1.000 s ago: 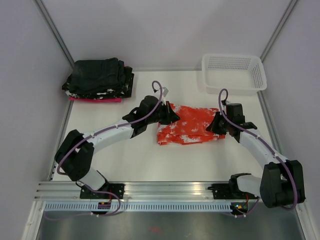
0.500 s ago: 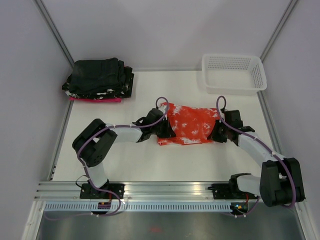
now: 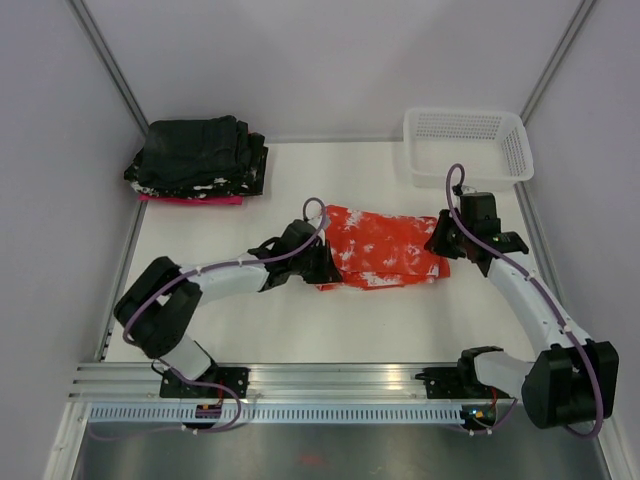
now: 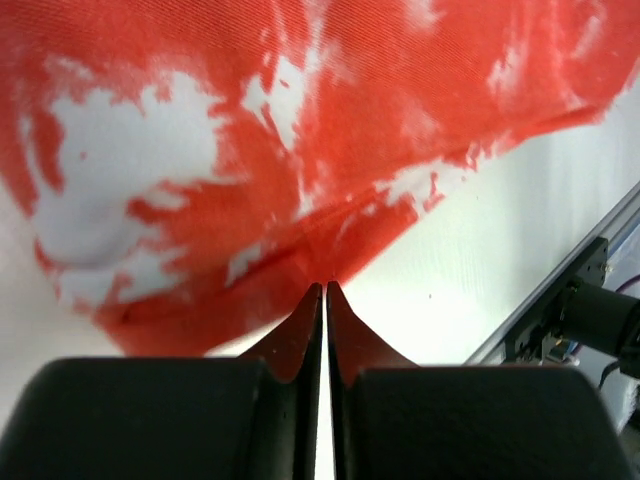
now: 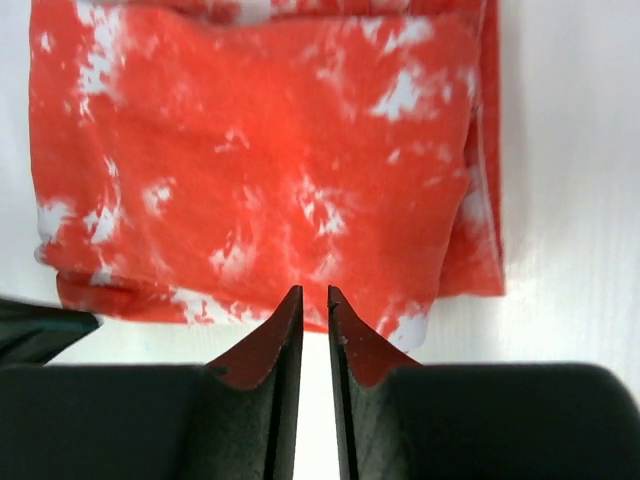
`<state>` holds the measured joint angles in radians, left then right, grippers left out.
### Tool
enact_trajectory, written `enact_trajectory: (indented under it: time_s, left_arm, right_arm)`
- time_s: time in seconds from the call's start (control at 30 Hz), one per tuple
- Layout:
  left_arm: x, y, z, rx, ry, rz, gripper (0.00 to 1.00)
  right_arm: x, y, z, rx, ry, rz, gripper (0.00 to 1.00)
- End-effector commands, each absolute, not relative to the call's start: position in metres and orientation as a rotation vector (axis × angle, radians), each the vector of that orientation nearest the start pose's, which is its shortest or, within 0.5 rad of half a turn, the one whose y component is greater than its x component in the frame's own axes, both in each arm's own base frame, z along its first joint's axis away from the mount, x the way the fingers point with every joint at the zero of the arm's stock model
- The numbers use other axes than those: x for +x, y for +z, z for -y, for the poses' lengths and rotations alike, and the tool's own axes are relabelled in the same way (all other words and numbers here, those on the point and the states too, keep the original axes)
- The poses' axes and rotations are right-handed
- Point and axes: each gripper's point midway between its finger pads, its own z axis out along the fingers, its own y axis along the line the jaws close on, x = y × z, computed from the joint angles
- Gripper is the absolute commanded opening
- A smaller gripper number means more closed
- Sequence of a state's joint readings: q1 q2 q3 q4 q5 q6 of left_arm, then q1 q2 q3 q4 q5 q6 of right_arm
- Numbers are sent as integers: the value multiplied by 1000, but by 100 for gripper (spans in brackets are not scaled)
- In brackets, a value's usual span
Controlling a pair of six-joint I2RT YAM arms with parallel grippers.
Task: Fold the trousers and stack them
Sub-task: Fold the trousers, then neatly place the folded trousers to the corner
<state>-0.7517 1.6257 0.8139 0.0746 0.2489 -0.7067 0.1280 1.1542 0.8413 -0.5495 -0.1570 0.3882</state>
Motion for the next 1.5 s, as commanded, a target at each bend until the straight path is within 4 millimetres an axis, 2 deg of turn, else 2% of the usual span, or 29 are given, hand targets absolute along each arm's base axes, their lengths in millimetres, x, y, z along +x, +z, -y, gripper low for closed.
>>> enact_trajectory:
  time_s: [0.0,0.07,0.1,0.17,0.2,0.23,0.33,0.43,0.57,0.63,0.73,0.87,0.9,0.97,1.1,1.17,1.27,1.37,1.4,1.47]
  left_arm:
    - [248,105,311,272,-887,-2415,9]
    - [258,129,299,242,-823,-2343,19]
    - [259,130,290,235,-773,-2351,32]
    - [269,139,276,198,-692,-2325,48]
    - [274,137,267,190,-634,-2324,65]
    - [277,131,257,171,-584,-2347,70]
    - [288,124,243,151,-523,-2379,78]
    - [296,119,242,132,-549,-2386,81]
    - [307,112,248,126,-611,-2392,83]
    - [313,103,252,138,-615,-2404,83]
    - [326,99,262,146,-663,-2387,82]
    - [337,70,261,89,-660,-2420,82]
    - [342,69,262,72,-676,-2404,82]
    - [341,58,262,51,-713,-2423,81]
    - [341,55,276,48,-840,-2387,78]
    - [339,56,285,40,-914,-2374,77]
    - [335,44,291,22,-958,-2405,75]
    - [334,27,284,-21,-906,-2441,74]
    - [334,24,282,-29,-897,-2446,74]
    - [331,18,282,-40,-897,-2464,70]
  right_arm:
    - [301,139,-63,225,284,-2420,22]
    - [308,129,-57,234,234,-2444,31]
    - [312,129,-55,230,216,-2448,34]
    - [321,120,-53,225,191,-2468,49]
    - [324,117,-52,222,186,-2474,55]
    - [327,114,-50,215,177,-2480,66]
    - [338,105,-44,205,154,-2500,85]
    - [343,94,-36,216,155,-2527,98]
    - [349,87,-31,223,184,-2527,98]
    - [349,83,-33,230,220,-2527,98]
    - [350,74,-43,245,303,-2522,98]
    - [346,61,-55,247,398,-2518,98]
    - [345,59,-56,251,402,-2516,98]
    - [343,52,-55,261,399,-2517,98]
    - [338,36,-55,288,405,-2555,94]
    - [335,30,-59,298,433,-2569,86]
    - [330,26,-62,321,464,-2568,78]
    - [324,22,-64,324,476,-2561,62]
    - [323,20,-64,334,478,-2559,53]
    - [318,16,-65,344,491,-2557,41]
